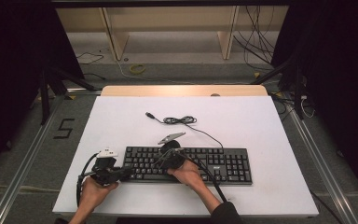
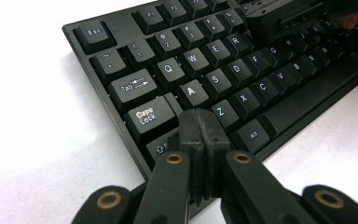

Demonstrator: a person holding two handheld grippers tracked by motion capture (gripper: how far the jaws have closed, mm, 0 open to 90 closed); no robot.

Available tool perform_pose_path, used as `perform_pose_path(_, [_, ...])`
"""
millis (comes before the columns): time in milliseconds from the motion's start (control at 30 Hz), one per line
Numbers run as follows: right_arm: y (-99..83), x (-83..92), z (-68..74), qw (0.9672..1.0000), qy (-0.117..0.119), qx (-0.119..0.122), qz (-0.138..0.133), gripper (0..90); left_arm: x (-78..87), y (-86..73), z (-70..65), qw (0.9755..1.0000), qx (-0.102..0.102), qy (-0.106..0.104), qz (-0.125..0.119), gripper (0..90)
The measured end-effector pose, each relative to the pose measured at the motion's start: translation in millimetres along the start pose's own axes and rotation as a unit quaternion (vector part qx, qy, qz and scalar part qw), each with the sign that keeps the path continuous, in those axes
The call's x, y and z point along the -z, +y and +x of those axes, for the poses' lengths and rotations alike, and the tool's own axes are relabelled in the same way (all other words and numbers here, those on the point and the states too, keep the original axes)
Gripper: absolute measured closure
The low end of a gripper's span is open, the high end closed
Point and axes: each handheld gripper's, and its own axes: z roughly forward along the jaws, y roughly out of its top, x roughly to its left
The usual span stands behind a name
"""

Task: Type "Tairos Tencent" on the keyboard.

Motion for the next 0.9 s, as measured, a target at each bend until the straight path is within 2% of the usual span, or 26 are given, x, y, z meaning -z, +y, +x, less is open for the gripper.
perform_pose_path(133, [0.4,1.3,-0.8,1.0,0.003,-0.007,-0.002,90.0,0.1,0.1,1.1,1.0,0.005,-0.004,-0.002,89.0])
perform_pose_path(400, [2.5,15.2,-1.2,0.9994,0.012,-0.01,-0.032,86.2,7.1,2.9,-0.5,0.9992,0.006,-0.015,-0.038,85.5])
perform_pose_path(533, [2.1,20.3,-1.9,0.9989,0.016,-0.014,-0.041,83.9,8.2,3.7,-0.8,0.9988,0.005,-0.018,-0.046,83.3])
perform_pose_path(900, [-3.5,40.3,-3.5,0.9975,0.022,-0.012,-0.067,56.3,10.0,6.2,-1.9,0.9958,0.007,-0.043,-0.08,65.0])
